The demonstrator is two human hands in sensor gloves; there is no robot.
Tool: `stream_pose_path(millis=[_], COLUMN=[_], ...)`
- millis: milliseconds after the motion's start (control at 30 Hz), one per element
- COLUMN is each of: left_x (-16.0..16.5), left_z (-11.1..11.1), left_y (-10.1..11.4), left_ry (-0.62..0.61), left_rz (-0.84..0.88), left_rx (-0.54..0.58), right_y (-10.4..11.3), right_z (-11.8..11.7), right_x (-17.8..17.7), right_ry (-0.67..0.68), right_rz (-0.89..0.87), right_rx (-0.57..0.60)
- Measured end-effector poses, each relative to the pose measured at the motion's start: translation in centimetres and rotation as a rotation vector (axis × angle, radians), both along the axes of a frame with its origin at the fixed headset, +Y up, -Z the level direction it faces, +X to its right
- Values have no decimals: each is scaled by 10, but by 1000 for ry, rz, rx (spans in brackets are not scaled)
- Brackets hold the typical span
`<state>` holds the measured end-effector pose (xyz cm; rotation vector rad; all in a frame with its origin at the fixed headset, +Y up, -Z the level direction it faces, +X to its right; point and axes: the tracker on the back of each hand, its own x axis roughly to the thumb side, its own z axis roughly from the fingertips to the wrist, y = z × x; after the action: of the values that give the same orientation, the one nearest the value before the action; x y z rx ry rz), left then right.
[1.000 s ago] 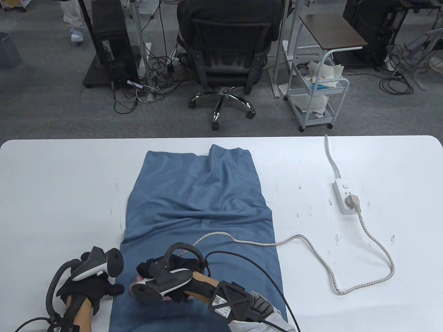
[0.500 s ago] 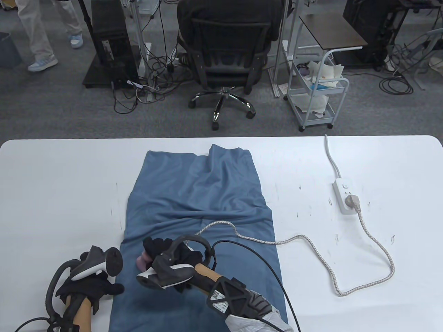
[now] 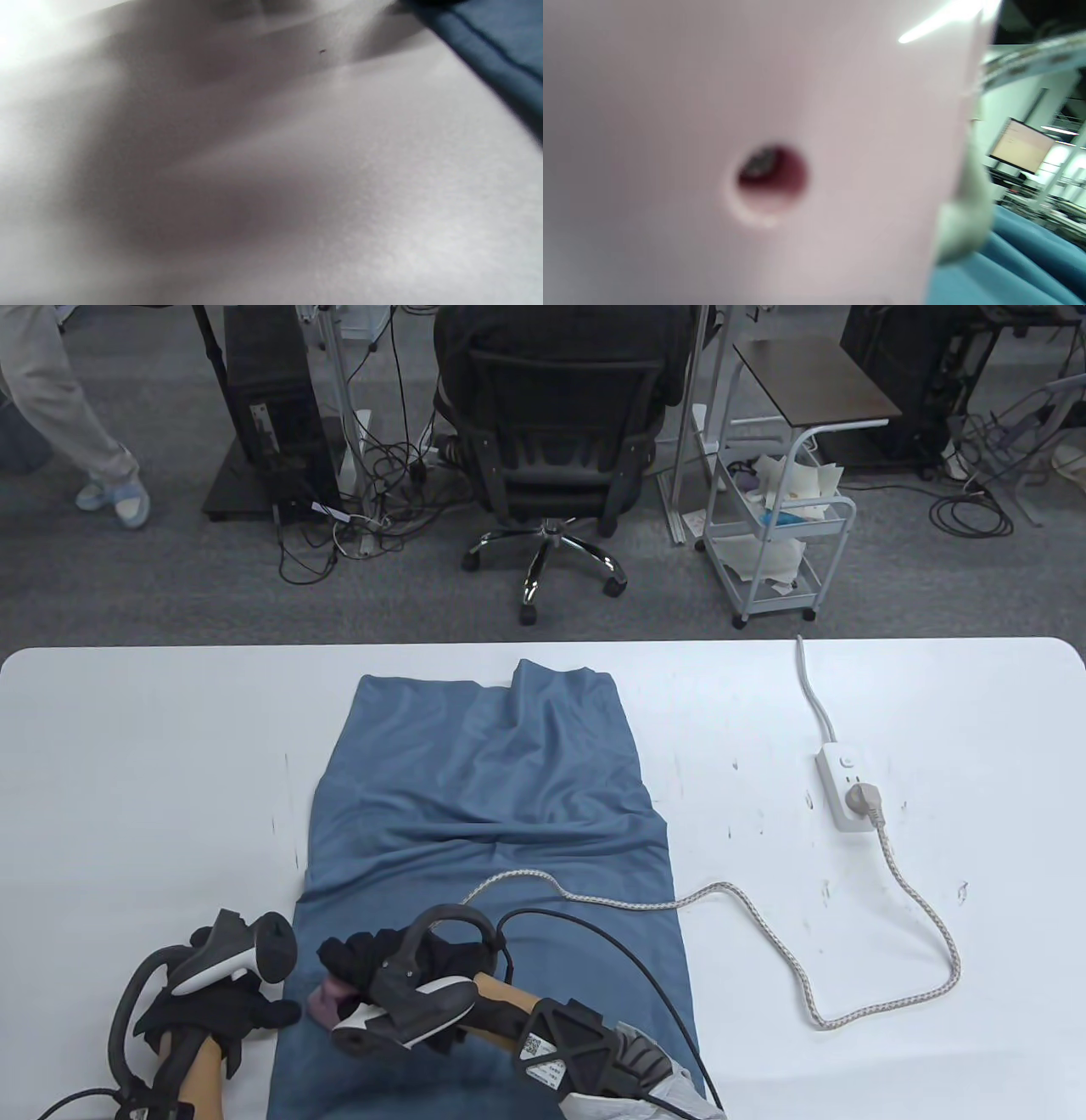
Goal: Iron pillowcase with electric iron on table
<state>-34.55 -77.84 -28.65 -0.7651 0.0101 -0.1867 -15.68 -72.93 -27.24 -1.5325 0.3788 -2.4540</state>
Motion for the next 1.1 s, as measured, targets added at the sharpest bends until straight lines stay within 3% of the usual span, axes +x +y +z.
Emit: stream_pose_path(millis=[100, 200, 500, 633, 800, 1100], left_x=[0, 0, -1, -1, -1, -10], left_z=[0, 0, 1, 1, 1, 2], left_y=[0, 0, 1, 2, 2, 8], left_ry=[0, 2, 13, 14, 16, 77], left_rz=[0, 5, 12, 3, 2, 71], left_rx=[-1, -4, 2, 1, 1, 118], right_y=[-1, 0, 2, 2, 2, 1], right_z=[-12, -10, 32, 40, 35, 12], right_x=[1, 3, -2, -8, -12, -23], right_ry=[-63, -31, 233, 317, 300, 154], right_rz=[-21, -51, -63, -63, -91, -105], right_rx=[-38, -94, -175, -164, -179, -121])
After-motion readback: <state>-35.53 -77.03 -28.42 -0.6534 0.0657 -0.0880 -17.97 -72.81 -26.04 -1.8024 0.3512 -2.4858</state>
